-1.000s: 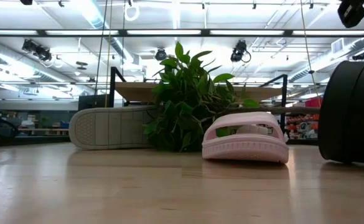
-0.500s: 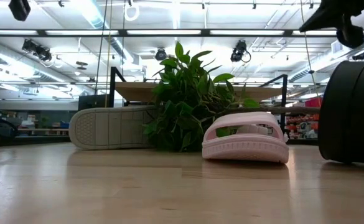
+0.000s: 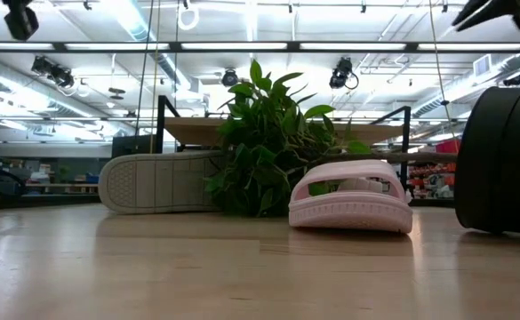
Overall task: Pick and place slides into the shelf
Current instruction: Put the top pink slides on the shelf
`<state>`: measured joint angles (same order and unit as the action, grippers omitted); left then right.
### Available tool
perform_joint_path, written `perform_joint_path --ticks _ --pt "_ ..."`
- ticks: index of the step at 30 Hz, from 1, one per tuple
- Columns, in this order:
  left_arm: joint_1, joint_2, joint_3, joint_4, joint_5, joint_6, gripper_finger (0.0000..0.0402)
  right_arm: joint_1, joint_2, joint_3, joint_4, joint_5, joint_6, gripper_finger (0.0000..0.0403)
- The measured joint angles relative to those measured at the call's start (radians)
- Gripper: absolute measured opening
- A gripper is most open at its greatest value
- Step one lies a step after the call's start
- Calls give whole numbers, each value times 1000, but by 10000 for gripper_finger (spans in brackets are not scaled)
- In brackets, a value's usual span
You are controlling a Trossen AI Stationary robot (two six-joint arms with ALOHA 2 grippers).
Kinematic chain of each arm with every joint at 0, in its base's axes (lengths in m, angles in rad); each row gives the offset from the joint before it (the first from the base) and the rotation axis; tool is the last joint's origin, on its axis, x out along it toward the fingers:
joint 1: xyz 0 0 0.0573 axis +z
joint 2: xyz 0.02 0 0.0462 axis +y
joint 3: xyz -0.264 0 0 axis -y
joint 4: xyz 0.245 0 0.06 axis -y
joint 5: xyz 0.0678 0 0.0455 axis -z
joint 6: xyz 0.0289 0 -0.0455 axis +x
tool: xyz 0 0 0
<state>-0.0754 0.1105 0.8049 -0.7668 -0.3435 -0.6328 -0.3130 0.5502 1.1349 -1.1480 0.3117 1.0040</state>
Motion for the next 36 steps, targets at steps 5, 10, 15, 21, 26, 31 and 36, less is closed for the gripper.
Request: perform_joint_path --ticks 5,10,15,21,26,31,36 --pt "0 2 72 -119 0 -37 9 -29 92 110 -190 -43 56 79" --pt "0 2 164 -172 -26 -36 17 -57 155 125 -255 -61 59 112" --pt "0 2 217 -202 -52 1 13 -131 206 126 -255 -62 -12 154" --pt "0 2 220 -231 -64 16 16 -334 271 100 -252 -132 -182 204" --pt "0 2 220 -258 -64 2 26 -573 331 53 -204 -294 -377 227" --pt "0 2 219 -283 -64 -11 29 -775 363 -55 -47 -555 -433 224" --pt "0 2 219 -282 -64 -11 21 -816 361 -176 78 -589 -380 211"
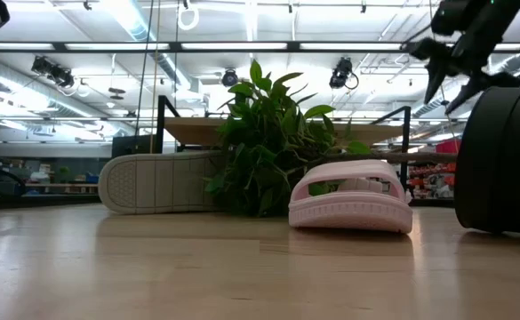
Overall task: Pick and place slides into the shelf
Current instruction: Put the top pink slides on the shelf
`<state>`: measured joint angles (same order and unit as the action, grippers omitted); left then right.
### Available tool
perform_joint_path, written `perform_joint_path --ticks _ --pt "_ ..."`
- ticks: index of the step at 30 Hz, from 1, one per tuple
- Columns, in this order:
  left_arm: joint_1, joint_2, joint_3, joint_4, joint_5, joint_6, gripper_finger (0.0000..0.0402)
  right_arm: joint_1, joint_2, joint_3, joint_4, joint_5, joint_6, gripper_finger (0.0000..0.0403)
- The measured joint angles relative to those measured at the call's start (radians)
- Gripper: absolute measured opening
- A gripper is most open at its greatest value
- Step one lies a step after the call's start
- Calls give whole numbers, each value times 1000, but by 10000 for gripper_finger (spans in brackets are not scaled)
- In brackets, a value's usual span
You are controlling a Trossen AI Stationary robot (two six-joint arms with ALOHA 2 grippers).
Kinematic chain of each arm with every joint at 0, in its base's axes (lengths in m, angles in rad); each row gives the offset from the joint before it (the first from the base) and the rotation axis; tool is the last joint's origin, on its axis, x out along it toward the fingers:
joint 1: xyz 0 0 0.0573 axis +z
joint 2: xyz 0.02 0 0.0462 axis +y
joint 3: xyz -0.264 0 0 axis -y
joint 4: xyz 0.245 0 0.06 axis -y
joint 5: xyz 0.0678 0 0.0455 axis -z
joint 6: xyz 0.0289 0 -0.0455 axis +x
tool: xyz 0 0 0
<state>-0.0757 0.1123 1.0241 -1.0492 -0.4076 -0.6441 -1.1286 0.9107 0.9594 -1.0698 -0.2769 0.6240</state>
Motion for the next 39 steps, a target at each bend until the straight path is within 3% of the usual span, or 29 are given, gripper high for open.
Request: perform_joint_path --ticks 15,34,39 --pt "0 0 0 1 -11 -2 25 93 -75 -357 346 -12 318 220" --pt "0 0 -1 1 -11 -1 29 190 -57 -625 716 56 657 221" --pt "0 0 -1 1 -11 -1 23 190 -26 -656 790 73 666 220"
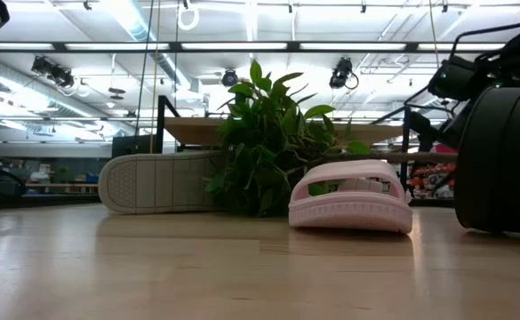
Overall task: Pick and place slides into the shelf
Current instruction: Put the top pink slides on the shelf
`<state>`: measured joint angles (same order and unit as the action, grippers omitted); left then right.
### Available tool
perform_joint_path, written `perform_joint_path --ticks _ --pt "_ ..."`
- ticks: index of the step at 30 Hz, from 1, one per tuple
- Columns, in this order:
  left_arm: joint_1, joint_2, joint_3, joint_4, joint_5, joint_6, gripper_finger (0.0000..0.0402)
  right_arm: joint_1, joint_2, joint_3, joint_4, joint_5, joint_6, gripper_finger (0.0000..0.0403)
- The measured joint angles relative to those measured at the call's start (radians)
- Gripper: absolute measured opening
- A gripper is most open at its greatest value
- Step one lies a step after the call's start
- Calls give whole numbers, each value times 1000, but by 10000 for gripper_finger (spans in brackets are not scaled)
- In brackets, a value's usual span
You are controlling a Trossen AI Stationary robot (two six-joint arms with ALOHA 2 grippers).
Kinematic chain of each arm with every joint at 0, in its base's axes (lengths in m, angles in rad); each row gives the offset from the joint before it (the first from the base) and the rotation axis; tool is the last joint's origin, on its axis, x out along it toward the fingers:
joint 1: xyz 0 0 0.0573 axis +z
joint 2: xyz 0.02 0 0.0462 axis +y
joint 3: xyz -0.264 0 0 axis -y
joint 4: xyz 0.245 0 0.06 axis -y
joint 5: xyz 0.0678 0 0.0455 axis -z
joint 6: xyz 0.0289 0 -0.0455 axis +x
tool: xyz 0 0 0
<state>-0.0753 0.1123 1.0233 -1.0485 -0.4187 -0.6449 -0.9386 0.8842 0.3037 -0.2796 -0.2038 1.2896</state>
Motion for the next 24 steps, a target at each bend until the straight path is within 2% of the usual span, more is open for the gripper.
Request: perform_joint_path --ticks 16,24 --pt "0 0 0 0 0 0 34 0 231 -17 236 -31 -38 219" --pt "0 0 0 0 0 0 25 -1 339 -17 352 -41 -68 219"
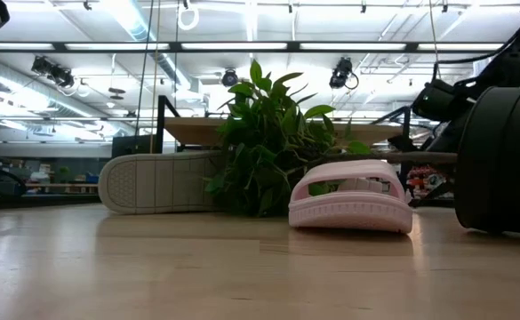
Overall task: Pick and place slides into the shelf
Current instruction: Put the top pink slides on the shelf
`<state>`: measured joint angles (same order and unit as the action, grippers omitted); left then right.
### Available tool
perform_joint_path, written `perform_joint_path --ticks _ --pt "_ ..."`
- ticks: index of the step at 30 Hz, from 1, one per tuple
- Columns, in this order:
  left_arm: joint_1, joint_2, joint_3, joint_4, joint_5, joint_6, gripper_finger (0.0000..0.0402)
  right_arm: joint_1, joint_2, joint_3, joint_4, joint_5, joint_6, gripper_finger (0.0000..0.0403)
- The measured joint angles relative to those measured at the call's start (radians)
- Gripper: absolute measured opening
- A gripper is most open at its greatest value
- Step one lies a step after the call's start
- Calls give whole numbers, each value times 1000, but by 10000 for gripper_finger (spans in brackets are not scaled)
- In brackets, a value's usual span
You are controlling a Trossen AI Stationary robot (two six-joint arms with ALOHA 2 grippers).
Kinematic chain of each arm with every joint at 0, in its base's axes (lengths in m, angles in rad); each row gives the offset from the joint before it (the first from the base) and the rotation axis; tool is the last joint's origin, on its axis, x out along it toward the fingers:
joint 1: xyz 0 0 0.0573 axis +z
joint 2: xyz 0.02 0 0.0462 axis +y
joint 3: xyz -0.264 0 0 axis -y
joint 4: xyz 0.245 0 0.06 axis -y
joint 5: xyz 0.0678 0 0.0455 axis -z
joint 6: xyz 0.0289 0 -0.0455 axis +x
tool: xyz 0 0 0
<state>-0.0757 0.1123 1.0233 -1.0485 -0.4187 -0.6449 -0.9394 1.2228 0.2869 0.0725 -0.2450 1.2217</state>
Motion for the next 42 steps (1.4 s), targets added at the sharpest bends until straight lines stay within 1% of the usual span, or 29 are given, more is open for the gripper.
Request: perform_joint_path --ticks 7,11,15,17,23,25,31,38,42 --pt "0 0 0 0 0 -5 28 0 55 2 55 -25 -44 217" --pt "0 0 0 0 0 -6 32 0 70 1 82 -39 -47 197" --pt "0 0 0 0 0 -6 26 0 94 2 90 -51 -56 161" --pt "0 0 0 0 0 -6 22 0 101 2 90 -51 -60 136" --pt "0 0 0 0 0 -6 16 1 101 2 86 -31 -92 30" --pt "0 0 0 0 0 -6 17 1 93 1 81 -27 -99 28" --pt "0 0 0 0 0 -6 24 1 6 0 2 -11 -97 28" --pt "0 0 0 0 0 1 14 0 -193 -1 -142 38 -98 28" --pt "0 0 0 -2 0 2 12 0 -306 26 -326 63 -127 28"
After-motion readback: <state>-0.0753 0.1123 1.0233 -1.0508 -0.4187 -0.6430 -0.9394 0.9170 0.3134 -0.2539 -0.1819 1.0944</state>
